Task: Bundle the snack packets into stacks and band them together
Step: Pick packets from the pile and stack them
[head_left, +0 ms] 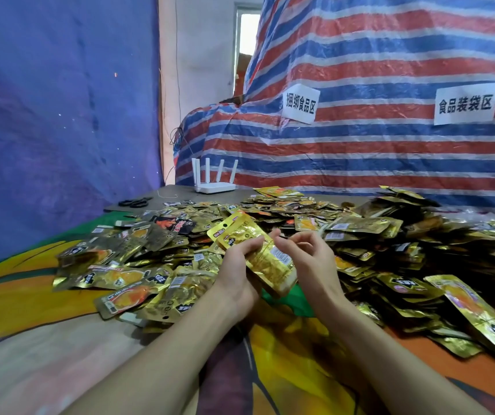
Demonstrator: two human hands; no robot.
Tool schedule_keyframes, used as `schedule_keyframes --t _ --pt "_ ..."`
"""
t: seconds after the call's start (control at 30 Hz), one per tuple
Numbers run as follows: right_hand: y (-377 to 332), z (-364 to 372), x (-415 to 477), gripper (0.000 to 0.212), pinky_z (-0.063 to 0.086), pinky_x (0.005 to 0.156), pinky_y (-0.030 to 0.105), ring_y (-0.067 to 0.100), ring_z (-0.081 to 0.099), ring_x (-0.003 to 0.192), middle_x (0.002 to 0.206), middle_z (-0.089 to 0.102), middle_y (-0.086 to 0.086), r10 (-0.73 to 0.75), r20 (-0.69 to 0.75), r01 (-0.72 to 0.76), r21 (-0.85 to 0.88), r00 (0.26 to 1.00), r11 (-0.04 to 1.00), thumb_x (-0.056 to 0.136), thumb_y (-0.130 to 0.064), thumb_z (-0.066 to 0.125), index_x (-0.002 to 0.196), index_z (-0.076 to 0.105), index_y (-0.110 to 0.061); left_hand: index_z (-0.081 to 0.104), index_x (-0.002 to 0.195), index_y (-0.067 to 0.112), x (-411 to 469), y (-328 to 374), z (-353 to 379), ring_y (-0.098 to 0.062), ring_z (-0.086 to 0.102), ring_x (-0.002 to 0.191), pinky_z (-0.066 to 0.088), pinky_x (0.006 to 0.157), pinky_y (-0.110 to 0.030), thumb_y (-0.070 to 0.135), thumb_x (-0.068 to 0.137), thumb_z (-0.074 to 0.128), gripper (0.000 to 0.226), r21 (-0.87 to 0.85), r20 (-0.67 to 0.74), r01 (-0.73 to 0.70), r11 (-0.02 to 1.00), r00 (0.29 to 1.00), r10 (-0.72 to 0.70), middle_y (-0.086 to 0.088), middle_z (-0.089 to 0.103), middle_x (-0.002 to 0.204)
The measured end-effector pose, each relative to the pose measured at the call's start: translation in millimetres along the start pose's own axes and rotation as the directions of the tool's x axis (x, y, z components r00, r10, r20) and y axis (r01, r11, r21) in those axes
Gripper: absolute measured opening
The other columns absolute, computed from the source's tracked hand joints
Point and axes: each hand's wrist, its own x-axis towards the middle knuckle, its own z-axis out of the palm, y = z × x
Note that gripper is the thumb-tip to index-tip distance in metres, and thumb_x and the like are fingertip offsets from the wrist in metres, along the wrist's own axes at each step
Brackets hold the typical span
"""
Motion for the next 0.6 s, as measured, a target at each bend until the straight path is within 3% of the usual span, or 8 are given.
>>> schedule_keyframes --t 0.07,0.13,0.23,0.3,0.4,0.5,0.6 --pt "-1.9 -2.7 0.6 0.038 0.055 0.076 0.022 0.012 0.072 0.1 0.11 0.074 -0.001 0.032 0.097 -0.029 -0.027 0.995 0.999 0.077 -0.03 0.087 0.106 0.068 -0.015 0.077 0.112 0.012 0.8 -0.9 -1.9 -0.032 0.072 0.104 0.055 0.095 -0.047 0.023 0.089 0.056 0.033 0.037 0.03 -0.007 0.999 1.0 0.005 -0.016 0.073 0.116" --pt "-3.8 -6.7 1.7 0.046 0.06 0.084 0.03 0.009 0.07 0.105 0.122 0.071 -0.009 0.059 0.191 -0.041 -0.095 0.98 0.995 0.073 -0.027 0.091 0.113 0.069 -0.024 0.079 0.108 0.016 2.0 -1.8 -3.2 -0.03 0.075 0.097 0.059 0.085 -0.045 0.024 0.082 0.061 0.033 0.066 0.062 -0.013 0.998 0.998 0.009 -0.015 0.074 0.112" --pt "-7.0 -14.5 4.9 0.041 0.063 0.081 0.036 0.014 0.074 0.096 0.103 0.078 -0.002 0.121 0.243 -0.097 -0.11 0.962 0.989 0.071 -0.017 0.092 0.105 0.072 -0.033 0.082 0.091 0.013 0.6 -4.8 -1.1 -0.031 0.076 0.085 0.062 0.07 -0.042 0.024 0.071 0.068 0.027 0.135 0.087 -0.019 0.991 0.996 0.007 -0.016 0.076 0.103" --pt "-12.1 -21.5 8.3 0.033 0.062 0.074 0.031 0.013 0.075 0.09 0.094 0.079 -0.003 0.096 0.265 -0.065 -0.123 0.959 0.99 0.072 -0.014 0.09 0.098 0.076 -0.029 0.082 0.088 0.013 -2.4 -7.9 1.1 -0.028 0.075 0.083 0.061 0.074 -0.041 0.03 0.068 0.076 0.027 0.252 0.076 -0.071 0.965 0.996 0.053 -0.016 0.076 0.1" --pt "-34.2 -40.3 17.3 0.039 0.058 0.062 0.027 0.01 0.074 0.076 0.084 0.077 -0.007 -0.061 0.202 0.107 -0.227 0.978 0.968 0.068 -0.017 0.092 0.103 0.075 -0.023 0.08 0.098 0.017 -9.9 -14.1 7.0 -0.018 0.072 0.096 0.049 0.095 -0.044 0.045 0.062 0.081 0.046 0.407 0.146 -0.196 0.892 0.978 0.148 -0.002 0.077 0.106" --pt "-62.5 -69.0 40.8 0.033 0.059 0.061 0.03 0.006 0.071 0.071 0.079 0.075 -0.015 -0.29 0.039 0.264 -0.54 0.956 0.799 0.07 -0.031 0.089 0.096 0.071 -0.039 0.068 0.116 0.016 -13.2 -22.6 10.0 -0.018 0.072 0.097 0.047 0.093 -0.04 0.052 0.068 0.071 0.06 0.493 0.195 -0.227 0.84 0.97 0.148 -0.002 0.076 0.109" --pt "-77.4 -92.2 72.9 0.039 0.056 0.077 0.038 0.021 0.067 0.094 0.103 0.072 -0.005 -0.426 -0.099 0.162 -0.829 0.899 0.536 0.085 -0.019 0.077 0.119 0.069 -0.036 0.072 0.107 0.012 -13.6 -26.3 11.8 -0.023 0.071 0.084 0.055 0.079 -0.032 0.048 0.08 0.059 0.046 0.546 0.257 -0.265 0.795 0.956 0.142 -0.012 0.075 0.101"
